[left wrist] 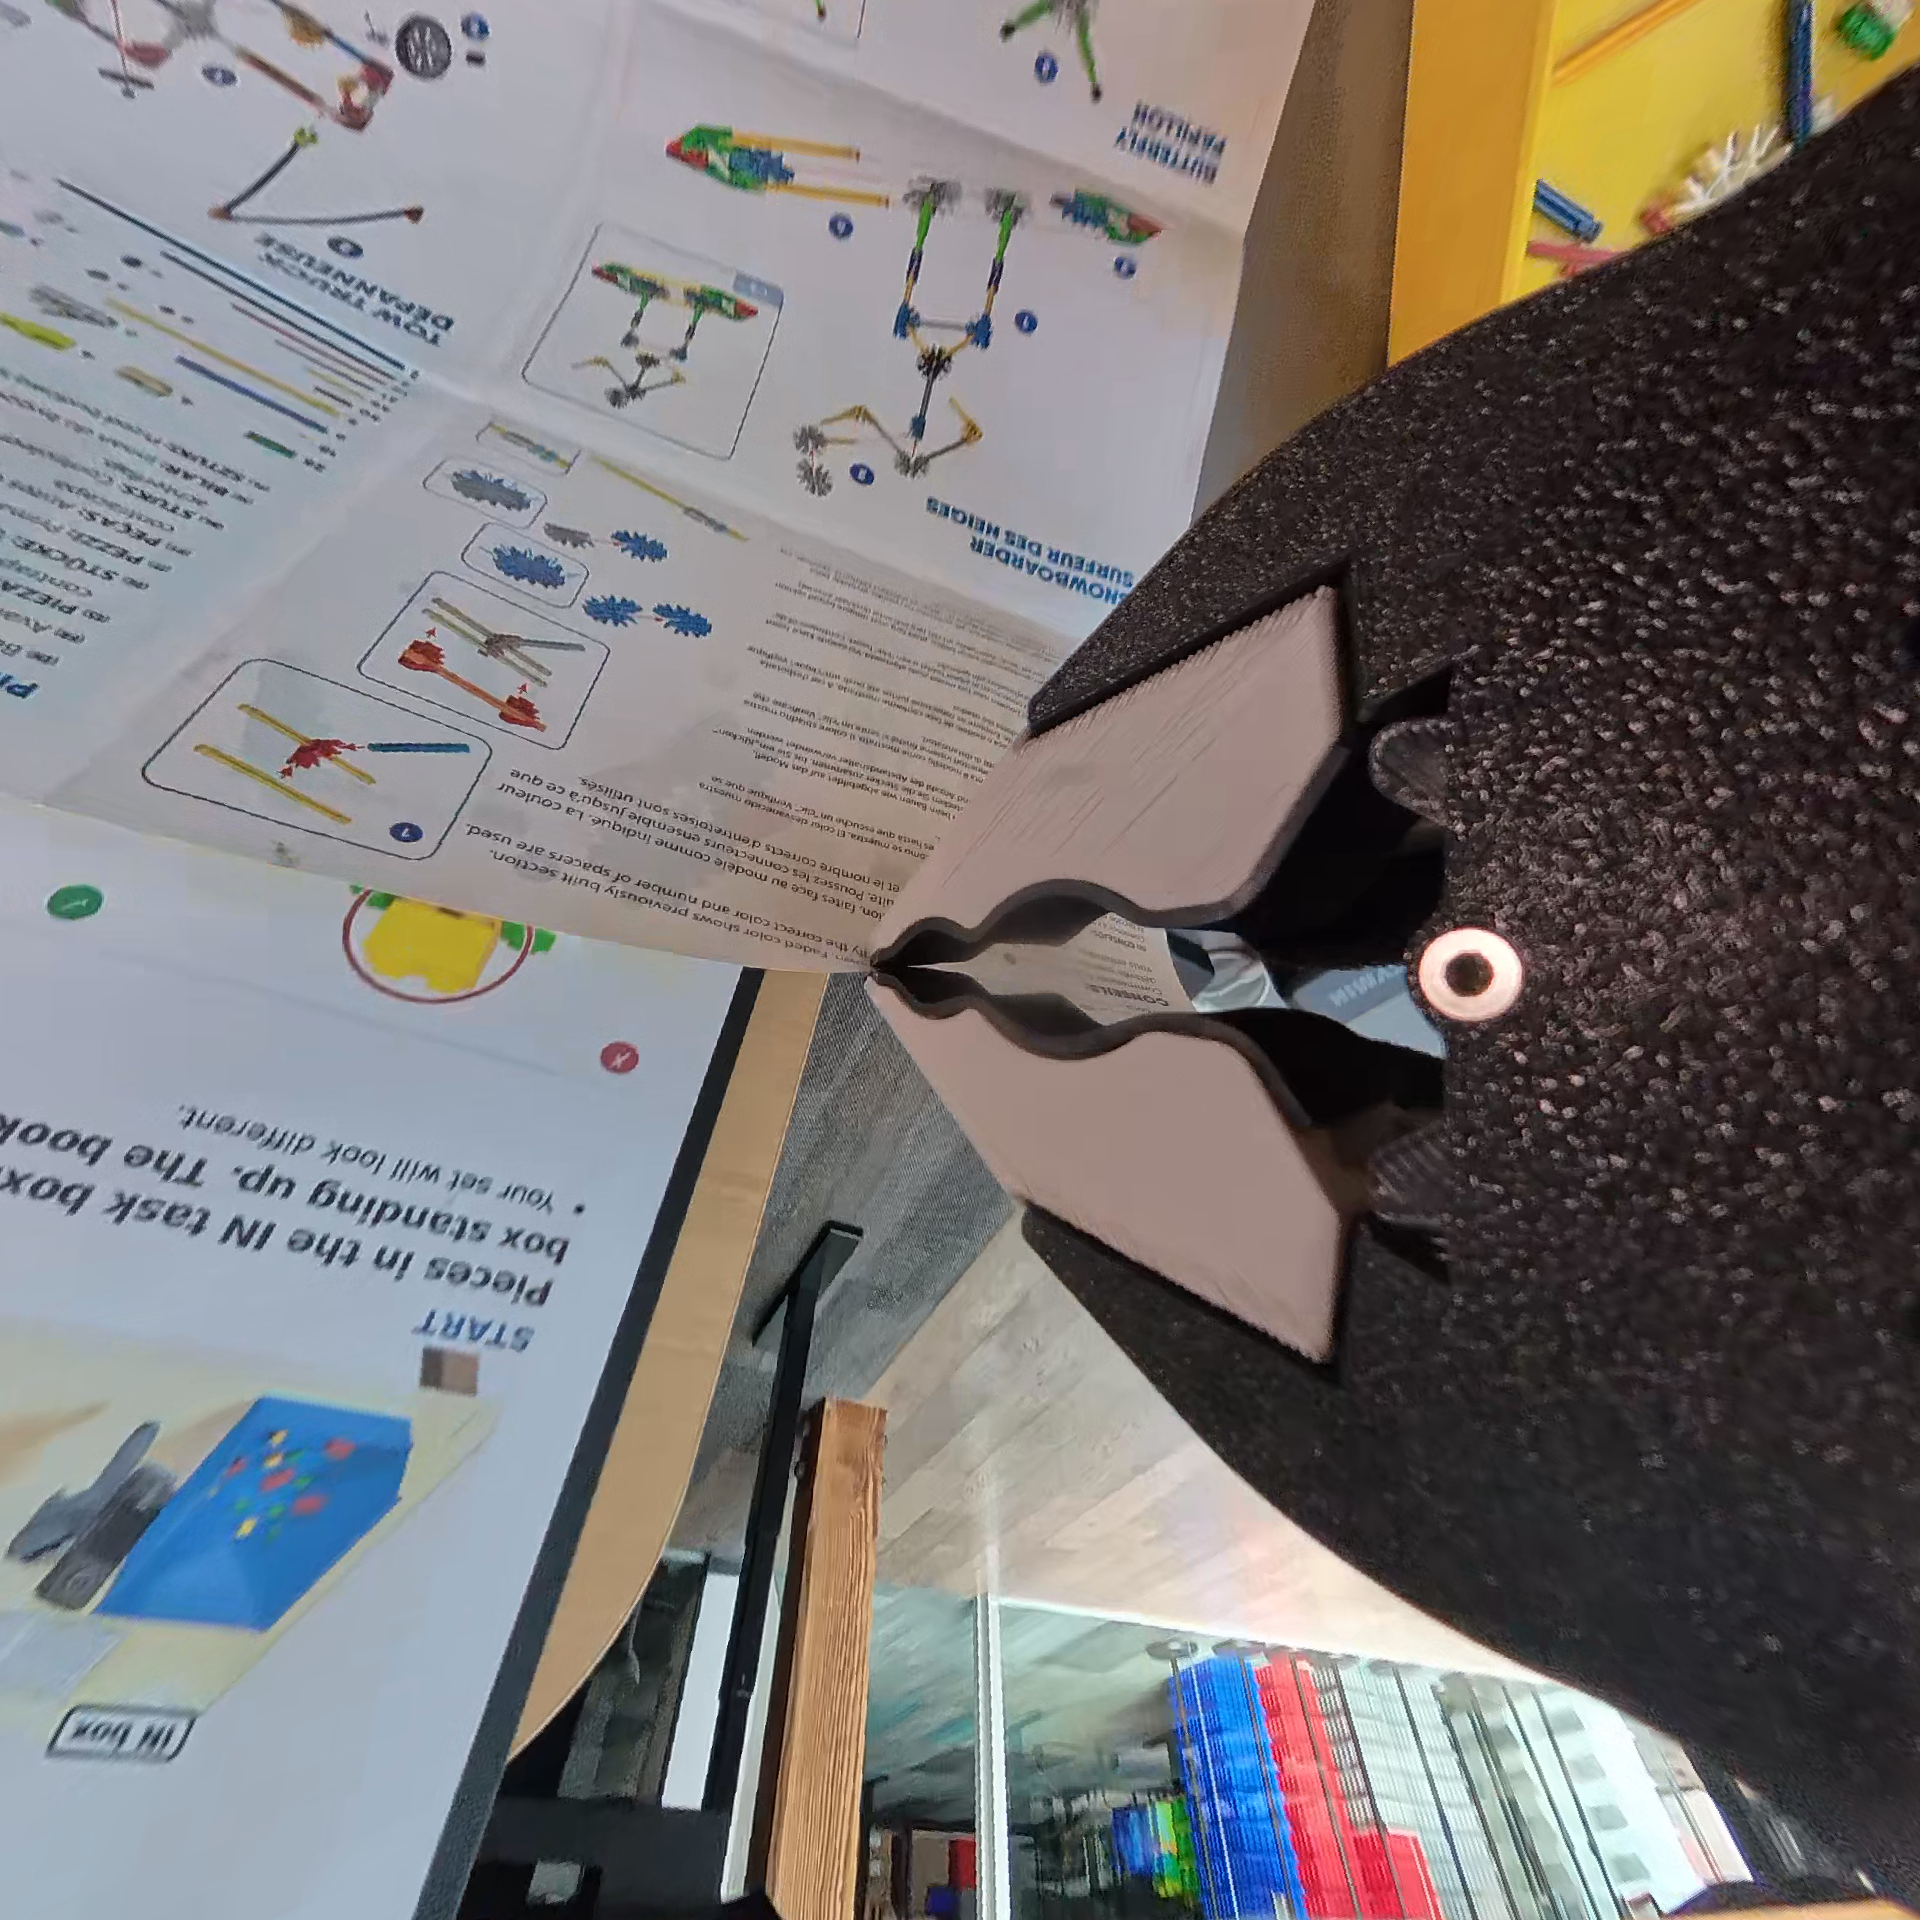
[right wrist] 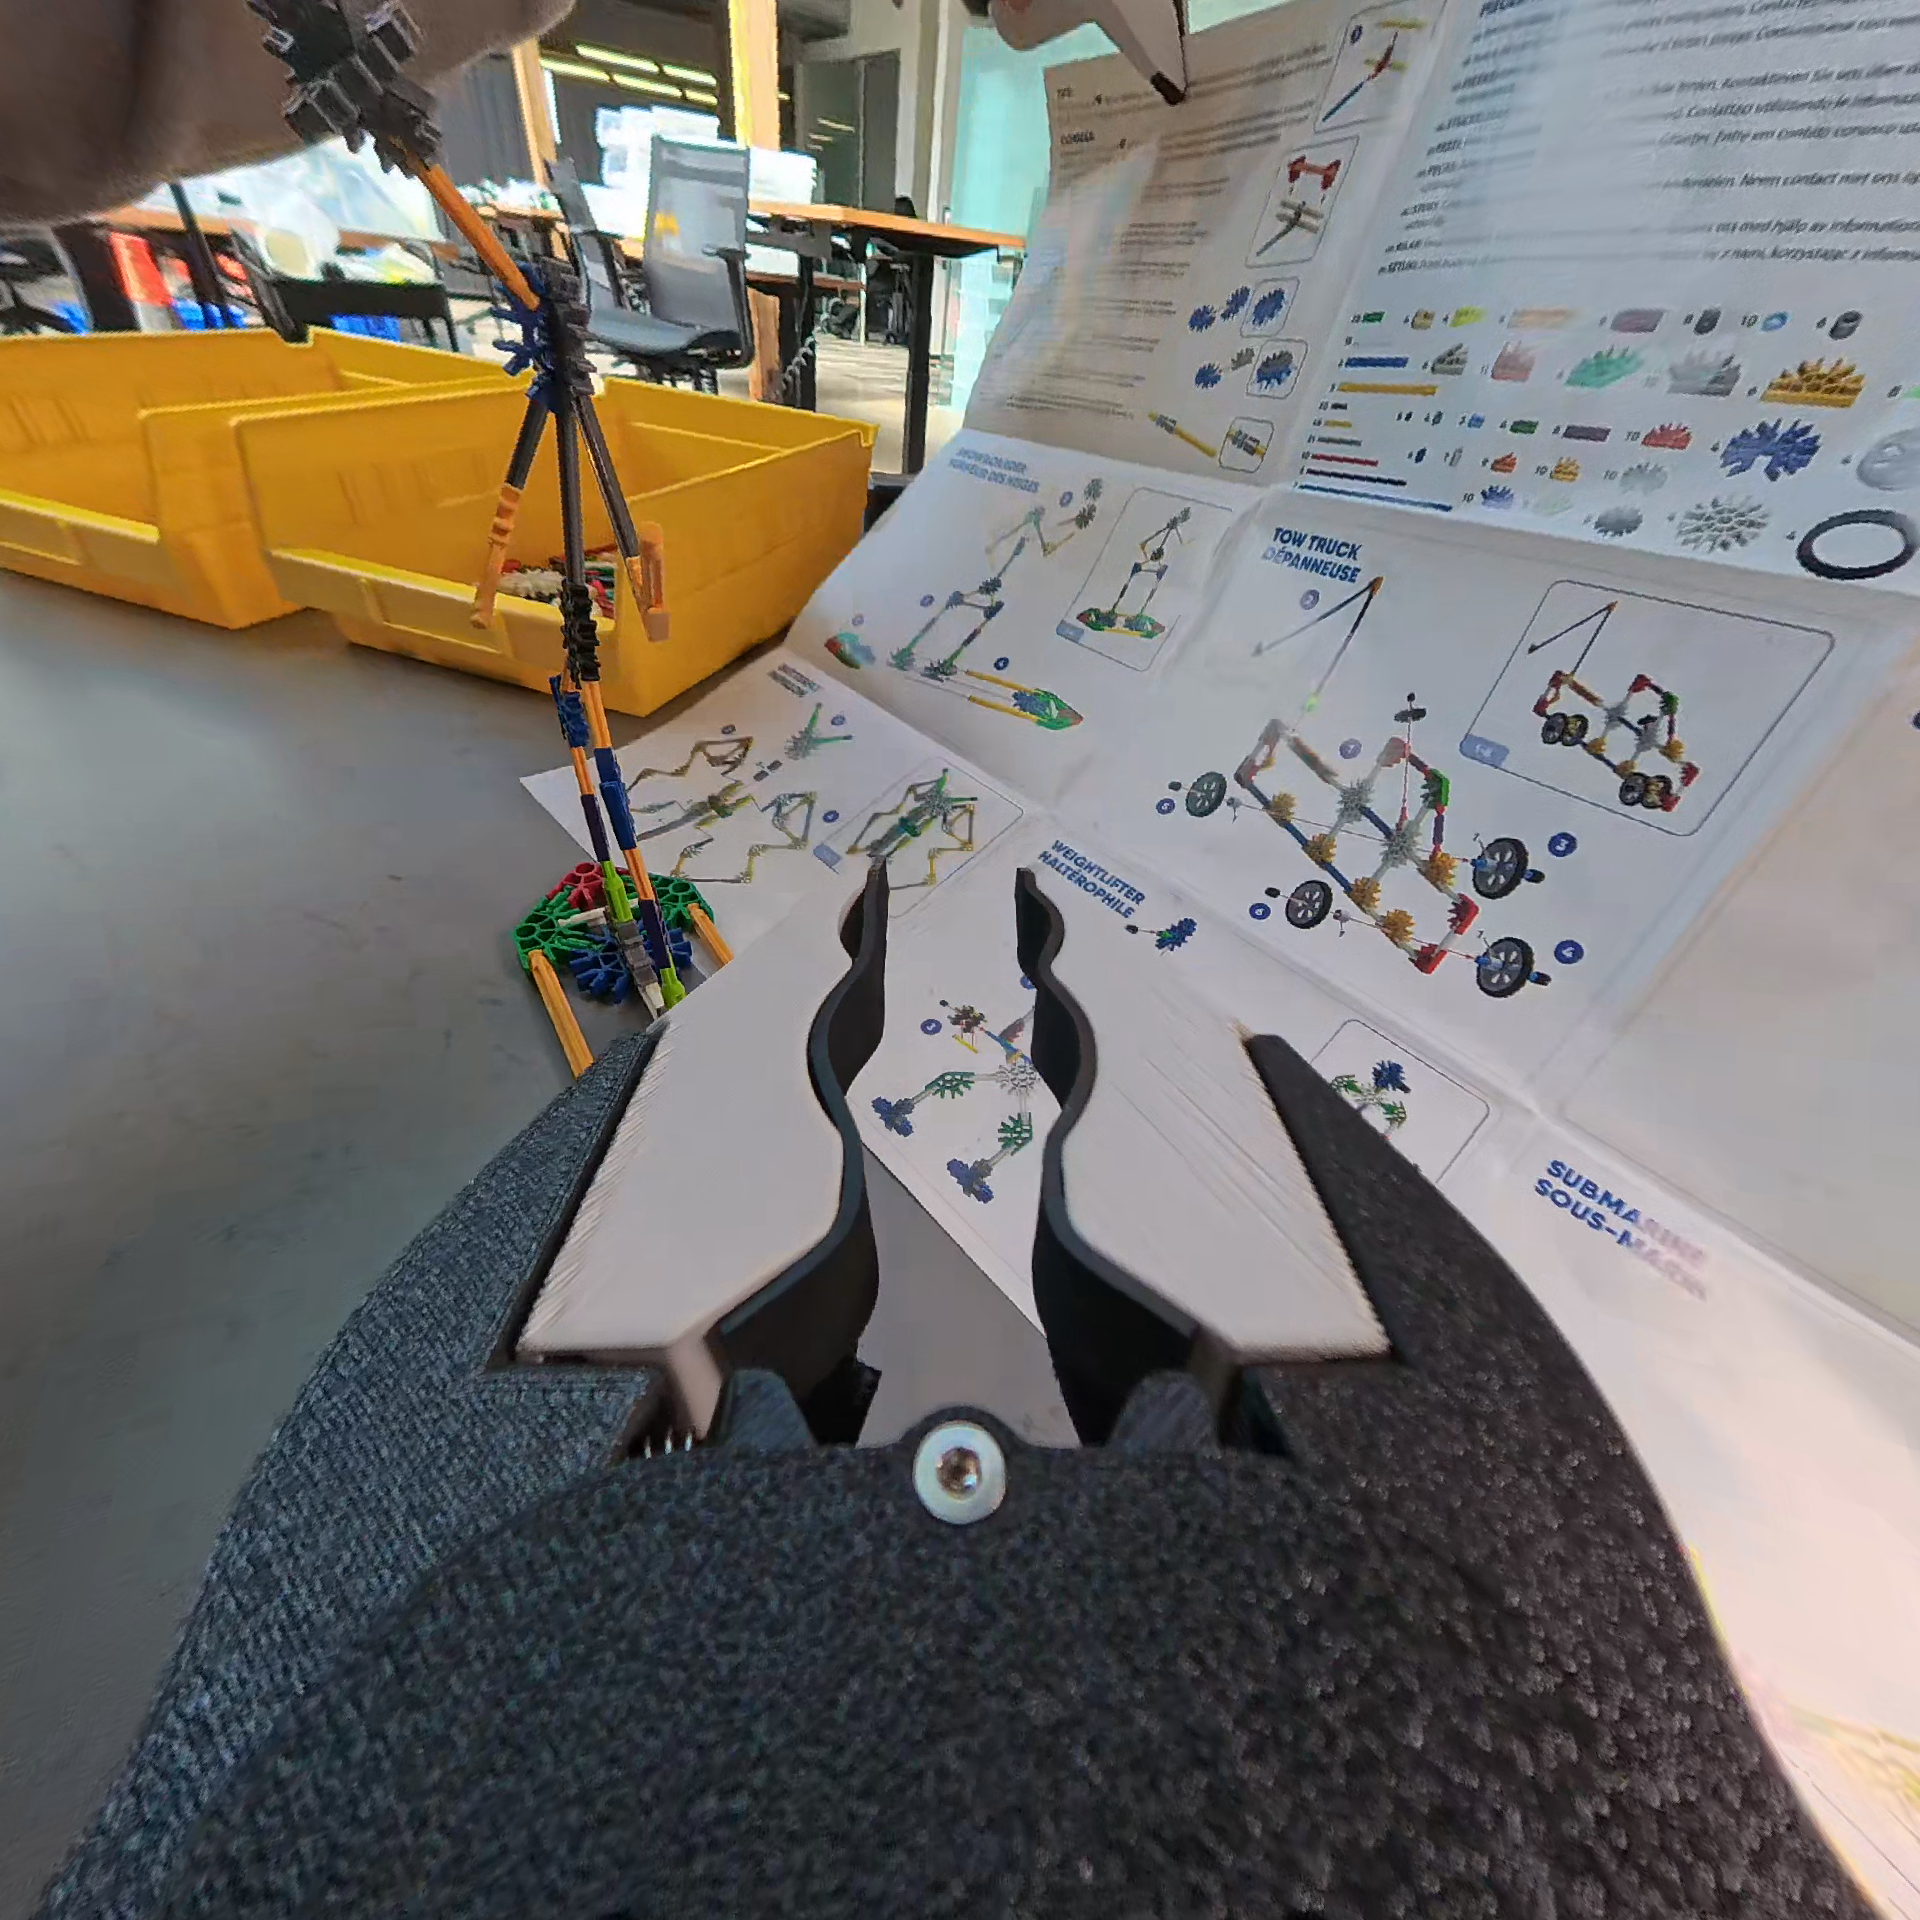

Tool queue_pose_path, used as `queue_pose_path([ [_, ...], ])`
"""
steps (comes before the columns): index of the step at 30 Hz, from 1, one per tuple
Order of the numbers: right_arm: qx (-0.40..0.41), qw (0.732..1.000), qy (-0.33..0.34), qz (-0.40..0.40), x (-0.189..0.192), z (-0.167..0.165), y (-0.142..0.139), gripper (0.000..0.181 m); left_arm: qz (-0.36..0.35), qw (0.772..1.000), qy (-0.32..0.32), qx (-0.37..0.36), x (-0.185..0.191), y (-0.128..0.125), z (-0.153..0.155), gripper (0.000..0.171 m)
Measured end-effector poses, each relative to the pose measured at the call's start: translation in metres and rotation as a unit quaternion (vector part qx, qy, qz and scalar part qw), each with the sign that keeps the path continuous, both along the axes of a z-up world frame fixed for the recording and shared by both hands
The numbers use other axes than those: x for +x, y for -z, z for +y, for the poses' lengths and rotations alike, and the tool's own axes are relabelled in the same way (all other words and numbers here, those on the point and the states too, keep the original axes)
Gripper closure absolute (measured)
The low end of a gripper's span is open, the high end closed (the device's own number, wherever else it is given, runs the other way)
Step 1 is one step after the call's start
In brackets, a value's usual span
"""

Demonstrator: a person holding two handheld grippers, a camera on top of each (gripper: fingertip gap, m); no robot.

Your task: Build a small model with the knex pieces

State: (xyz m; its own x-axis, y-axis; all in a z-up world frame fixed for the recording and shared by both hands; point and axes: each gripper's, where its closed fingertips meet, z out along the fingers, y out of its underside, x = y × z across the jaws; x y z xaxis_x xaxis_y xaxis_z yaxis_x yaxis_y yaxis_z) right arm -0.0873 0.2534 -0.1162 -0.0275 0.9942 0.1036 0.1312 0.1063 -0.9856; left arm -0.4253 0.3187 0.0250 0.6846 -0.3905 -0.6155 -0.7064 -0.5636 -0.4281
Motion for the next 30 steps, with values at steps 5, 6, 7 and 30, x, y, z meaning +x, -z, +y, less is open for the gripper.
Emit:
queue_pose_path([
  [5,0.000,1.000,0.007,-0.004,0.000,0.002,0.001,0.158,0.042,0.999,-0.021,0.019,-0.012,-0.019,0.021,0.171],
  [6,-0.001,1.000,0.007,-0.004,0.000,0.003,0.001,0.159,0.045,0.998,-0.025,0.024,-0.014,-0.022,0.024,0.171],
  [7,-0.001,1.000,0.008,-0.004,0.000,0.003,0.001,0.159,0.046,0.998,-0.030,0.031,-0.016,-0.025,0.027,0.171],
  [30,0.057,0.918,0.218,-0.327,0.016,0.070,0.095,0.156,-0.087,0.988,-0.008,0.125,0.039,-0.006,-0.026,0.143],
])
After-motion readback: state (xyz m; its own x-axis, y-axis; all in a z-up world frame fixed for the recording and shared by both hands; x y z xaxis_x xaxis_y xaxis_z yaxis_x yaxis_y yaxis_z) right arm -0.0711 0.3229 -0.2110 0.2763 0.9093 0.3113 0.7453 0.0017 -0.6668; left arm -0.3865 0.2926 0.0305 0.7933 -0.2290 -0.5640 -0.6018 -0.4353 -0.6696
